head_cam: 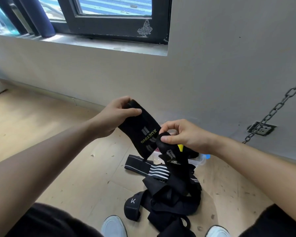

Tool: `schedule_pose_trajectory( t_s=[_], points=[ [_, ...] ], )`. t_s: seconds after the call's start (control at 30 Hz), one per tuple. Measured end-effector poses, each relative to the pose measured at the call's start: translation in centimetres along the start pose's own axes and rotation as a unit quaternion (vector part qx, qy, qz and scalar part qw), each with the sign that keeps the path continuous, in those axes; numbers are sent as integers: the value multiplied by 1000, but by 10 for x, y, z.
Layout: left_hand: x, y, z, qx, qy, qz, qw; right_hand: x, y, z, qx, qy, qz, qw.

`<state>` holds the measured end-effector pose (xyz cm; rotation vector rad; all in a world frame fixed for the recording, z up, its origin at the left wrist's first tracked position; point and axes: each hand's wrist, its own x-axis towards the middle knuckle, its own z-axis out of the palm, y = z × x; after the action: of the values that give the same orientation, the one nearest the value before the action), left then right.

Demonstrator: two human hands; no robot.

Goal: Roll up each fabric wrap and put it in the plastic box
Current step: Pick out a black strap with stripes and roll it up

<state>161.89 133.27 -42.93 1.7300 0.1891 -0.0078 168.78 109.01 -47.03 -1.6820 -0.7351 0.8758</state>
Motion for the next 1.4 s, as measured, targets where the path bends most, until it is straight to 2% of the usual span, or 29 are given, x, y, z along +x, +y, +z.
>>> schedule_pose_trajectory(
  t_s=[0.2, 0.3, 0.43, 0.6, 0.73, 0.9, 1.13, 1.23, 1.4],
  points=[
    [-5, 4, 3, 30, -185, -91, 978, -3, -2, -12, 10, 5, -5, 1000],
    [-5, -1, -3, 48, -177, -120, 976, -2, 0, -27, 18, 14, -1, 1000],
    [-5, -7, -14, 122, -194, -65, 971, -1, 3, -42, 17, 39, 6, 999],
    [0, -13, -27, 144, -135, 3, 980, -3, 11, -56, 0, 76, 19, 997],
    [0, -17, -20, 153, -159, 9, 975, -5, 11, -51, -1, 37, 14, 999],
    [1, -19, 3, 198, -136, 42, 970, -7, 2, -39, -38, -39, 10, 998],
    [-1, -31, 26, 266, -255, 15, 929, -14, -12, -23, -73, -95, -3, 993],
    [0, -34, 27, 271, -287, 0, 919, -13, -10, -24, -71, -83, -2, 994],
    [2, -40, -5, 241, -292, -50, 924, -13, 0, -41, -77, -26, 21, 997]
  ],
)
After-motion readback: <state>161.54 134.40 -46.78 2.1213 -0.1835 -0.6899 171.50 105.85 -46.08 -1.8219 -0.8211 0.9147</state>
